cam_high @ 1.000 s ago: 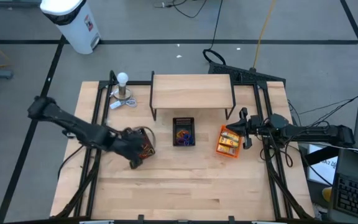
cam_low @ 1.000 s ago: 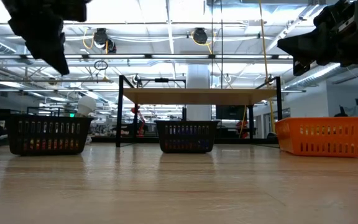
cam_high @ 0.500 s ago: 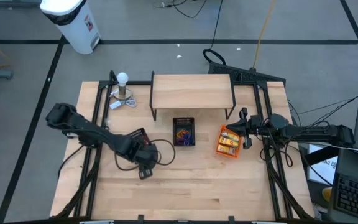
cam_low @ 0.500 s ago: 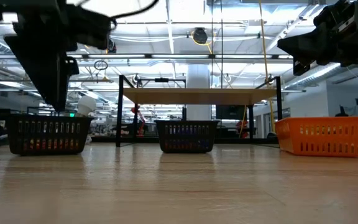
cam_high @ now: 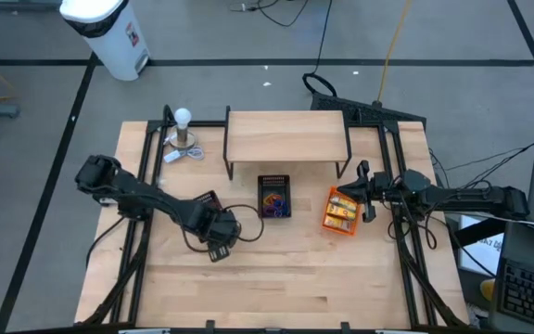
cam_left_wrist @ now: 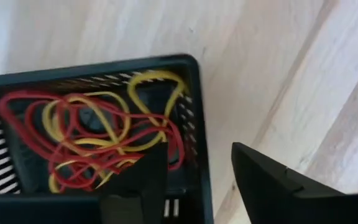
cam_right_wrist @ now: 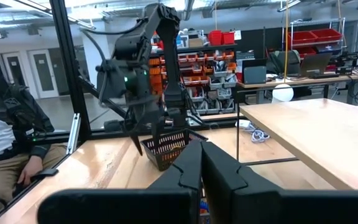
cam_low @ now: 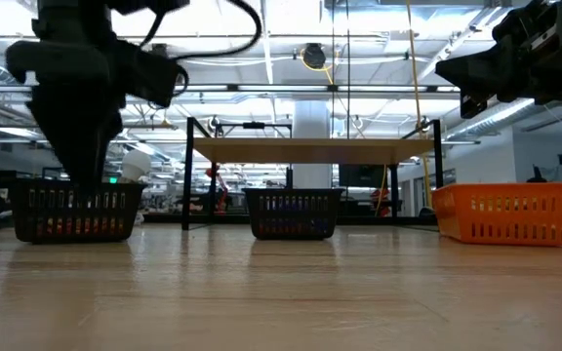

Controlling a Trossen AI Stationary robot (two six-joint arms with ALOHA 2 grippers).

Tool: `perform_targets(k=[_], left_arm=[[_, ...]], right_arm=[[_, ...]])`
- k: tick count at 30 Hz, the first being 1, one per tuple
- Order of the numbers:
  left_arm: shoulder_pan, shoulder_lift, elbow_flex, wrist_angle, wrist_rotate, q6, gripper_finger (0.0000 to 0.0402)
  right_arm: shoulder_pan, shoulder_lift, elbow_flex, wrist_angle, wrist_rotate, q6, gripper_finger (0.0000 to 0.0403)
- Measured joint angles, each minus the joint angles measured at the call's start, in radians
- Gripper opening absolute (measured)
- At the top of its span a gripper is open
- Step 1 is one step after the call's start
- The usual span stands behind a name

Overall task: Pick & Place Office Desk Supplies
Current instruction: Put the left black basket filled with rubber bands on the shelf

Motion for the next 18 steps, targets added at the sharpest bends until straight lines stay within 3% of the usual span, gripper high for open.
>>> perform_targets(k=[11,18], left_arm=[[0.008,0.069,0.0,-0.007,0.009,0.028,0.0127],[-0.004,0.068,0.0,-0.012,0.026,0.082,0.0012]], right_arm=[[0.0,0.0,0.0,0.001,0.0,0.002,0.0],[0.0,0.0,0.0,0.004,0.0,0.002,0.0]])
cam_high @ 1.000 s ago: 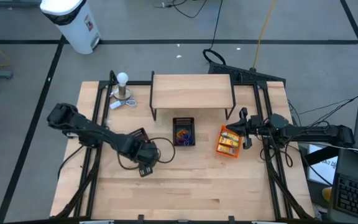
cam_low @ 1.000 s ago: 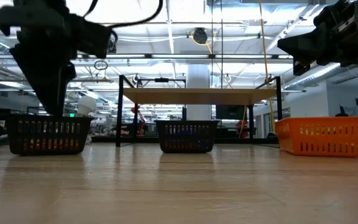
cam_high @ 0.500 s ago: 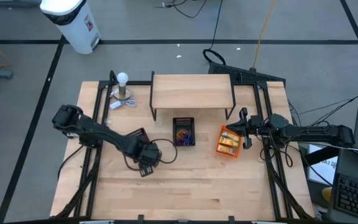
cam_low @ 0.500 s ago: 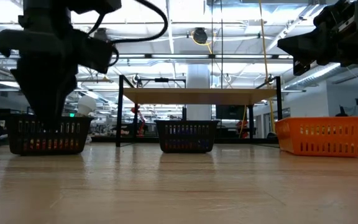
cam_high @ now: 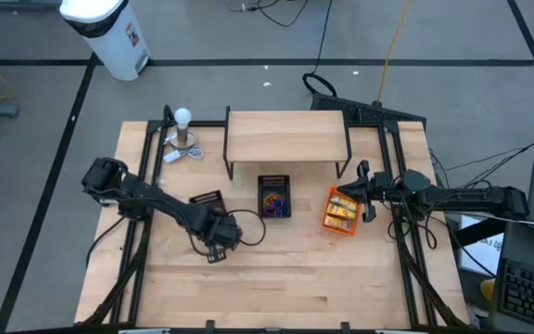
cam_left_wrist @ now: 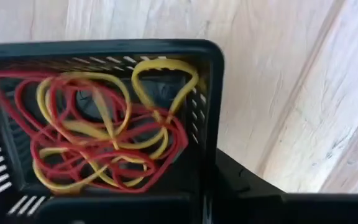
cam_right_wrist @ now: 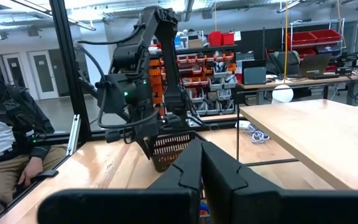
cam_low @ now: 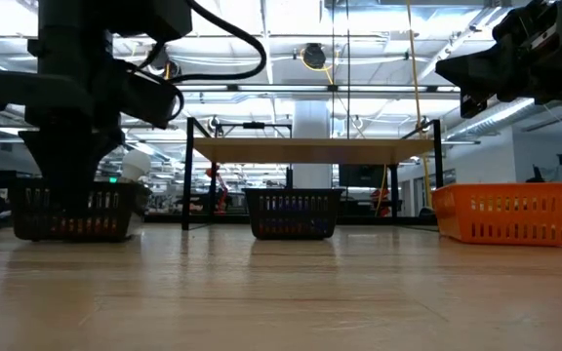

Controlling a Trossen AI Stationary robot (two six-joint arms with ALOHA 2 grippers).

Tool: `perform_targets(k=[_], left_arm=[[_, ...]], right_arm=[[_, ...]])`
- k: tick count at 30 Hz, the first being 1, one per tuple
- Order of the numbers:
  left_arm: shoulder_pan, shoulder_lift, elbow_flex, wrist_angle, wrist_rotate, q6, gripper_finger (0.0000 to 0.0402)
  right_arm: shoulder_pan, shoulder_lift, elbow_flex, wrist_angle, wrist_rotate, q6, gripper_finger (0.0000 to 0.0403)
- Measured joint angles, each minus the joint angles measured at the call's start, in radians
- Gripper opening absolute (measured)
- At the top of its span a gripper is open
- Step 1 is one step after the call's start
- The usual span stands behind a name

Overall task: Pick & Place Office Desk Supplies
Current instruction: Put the left black basket filled with rubber bands on the shelf

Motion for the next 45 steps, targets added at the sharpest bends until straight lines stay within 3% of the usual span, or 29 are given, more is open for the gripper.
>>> perform_targets(k=[6,13,18,23,32,38,45], left_arm=[[-0.055,-0.002,0.033,-0.112,-0.031,-0.019,0.0005],[-0.137,-0.003,0.208,-0.336,-0.121,-0.024,0.0003],[-0.2,-0.036,0.304,-0.343,-0.212,0.083,0.0003],[-0.223,-0.114,0.321,-0.344,-0.277,0.113,0.0002],[-0.209,-0.259,0.323,-0.398,-0.308,0.125,0.0001],[-0.161,-0.278,0.328,-0.472,-0.319,0.135,0.0001],[-0.071,-0.218,0.506,-0.496,-0.359,0.282,0.0001]], right_arm=[[0.0,0.0,0.0,0.0,0.0,0.0,0.0],[0.0,0.0,0.0,0.0,0.0,0.0,0.0],[0.0,0.0,0.0,0.003,0.0,0.008,0.0],[0.0,0.0,0.0,0.003,0.0,0.03,0.0],[0.0,0.0,0.0,0.004,0.003,0.034,0.0],[0.0,0.0,0.0,0.004,0.003,0.031,0.0],[0.0,0.0,0.0,0.011,0.003,0.031,0.0]])
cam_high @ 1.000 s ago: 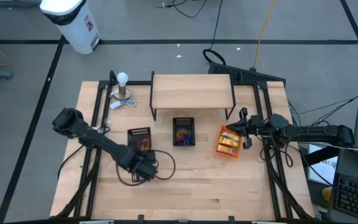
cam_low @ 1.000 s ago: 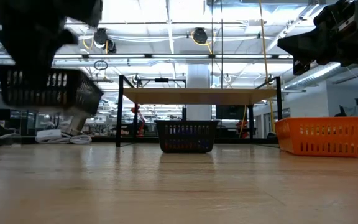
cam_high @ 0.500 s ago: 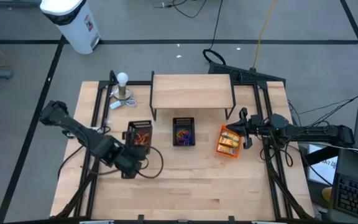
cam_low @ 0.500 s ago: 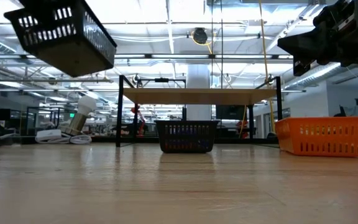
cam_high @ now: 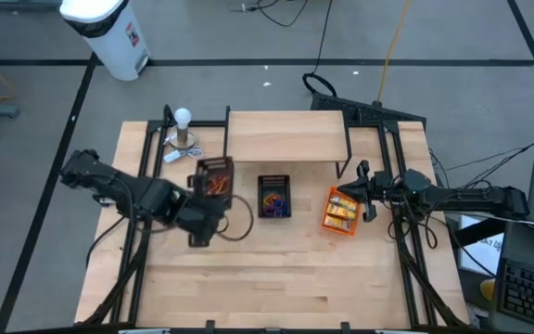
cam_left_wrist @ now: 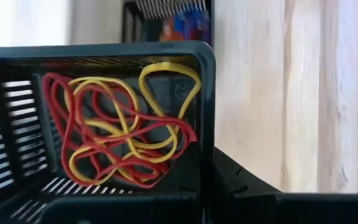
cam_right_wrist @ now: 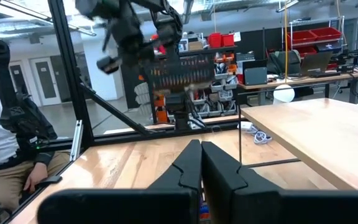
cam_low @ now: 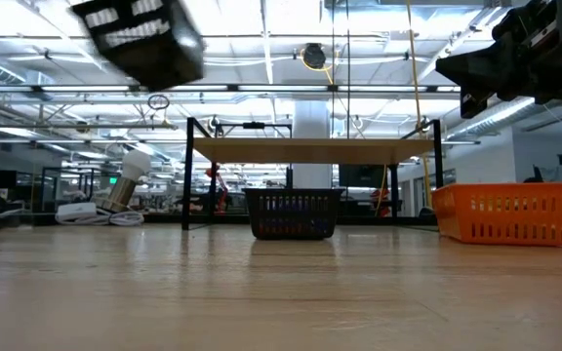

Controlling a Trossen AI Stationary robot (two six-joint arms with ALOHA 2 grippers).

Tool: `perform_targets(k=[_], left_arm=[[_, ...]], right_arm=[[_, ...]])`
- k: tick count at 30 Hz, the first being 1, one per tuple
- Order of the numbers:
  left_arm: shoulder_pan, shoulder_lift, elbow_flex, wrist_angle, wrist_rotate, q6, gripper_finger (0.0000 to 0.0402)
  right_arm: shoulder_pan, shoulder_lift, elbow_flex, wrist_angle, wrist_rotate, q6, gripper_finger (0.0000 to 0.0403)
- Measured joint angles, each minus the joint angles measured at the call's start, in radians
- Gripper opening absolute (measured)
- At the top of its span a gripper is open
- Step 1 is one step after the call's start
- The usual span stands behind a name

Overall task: Pick & Place Office Desk Supplies
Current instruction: Put the left black basket filled with rubber bands on the shelf

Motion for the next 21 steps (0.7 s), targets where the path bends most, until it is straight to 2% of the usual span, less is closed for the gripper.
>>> perform_targets(k=[11,21], left_arm=[[0.265,0.15,0.298,-0.019,-0.001,0.341,0.0001],[0.474,0.338,0.411,-0.015,0.073,0.51,0.0001]], right_arm=[[0.0,0.0,0.0,0.017,-0.003,0.003,0.0],[0.0,0.0,0.0,0.038,-0.003,0.003,0.0]])
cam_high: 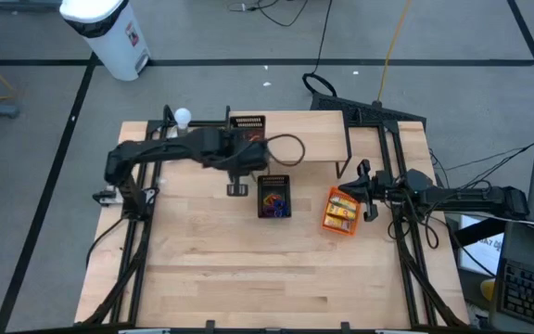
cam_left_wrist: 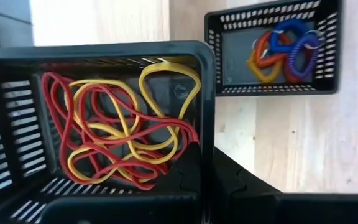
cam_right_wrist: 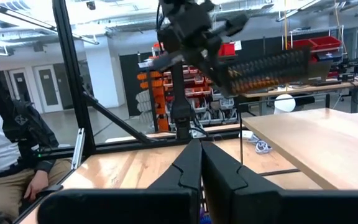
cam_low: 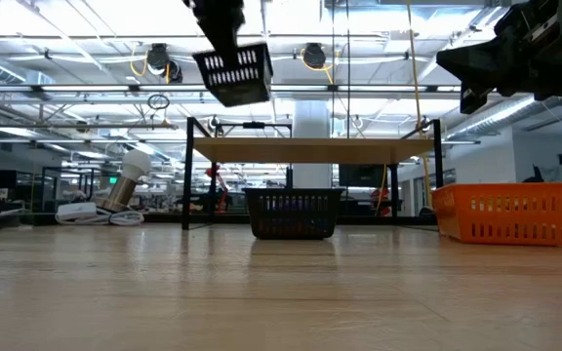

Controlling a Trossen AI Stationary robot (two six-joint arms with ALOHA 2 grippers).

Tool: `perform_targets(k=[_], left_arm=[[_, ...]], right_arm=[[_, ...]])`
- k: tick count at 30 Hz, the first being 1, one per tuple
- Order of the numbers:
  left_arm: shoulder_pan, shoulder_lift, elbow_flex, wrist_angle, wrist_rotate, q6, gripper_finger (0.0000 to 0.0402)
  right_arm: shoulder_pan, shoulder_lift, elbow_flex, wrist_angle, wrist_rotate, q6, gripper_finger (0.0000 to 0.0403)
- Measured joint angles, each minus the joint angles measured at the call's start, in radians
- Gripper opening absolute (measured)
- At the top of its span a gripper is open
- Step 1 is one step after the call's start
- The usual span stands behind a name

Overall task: Pick & Place Office Desk Supplies
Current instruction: Put the left black basket filled with rubber bands on the shelf

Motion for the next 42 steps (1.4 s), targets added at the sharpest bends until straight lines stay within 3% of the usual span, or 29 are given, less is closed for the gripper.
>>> perform_targets(k=[9,17,42], left_arm=[[0.094,0.102,0.004,0.016,0.044,0.015,0.0001],[0.124,0.102,0.006,0.057,0.099,0.032,0.0001],[0.144,0.156,-0.001,0.047,0.06,0.002,0.0016]], right_arm=[[0.0,0.0,0.0,-0.001,0.0,-0.007,0.0],[0.0,0.0,0.0,-0.001,0.0,-0.007,0.0],[0.0,0.0,0.0,0.022,-0.005,-0.003,0.0]])
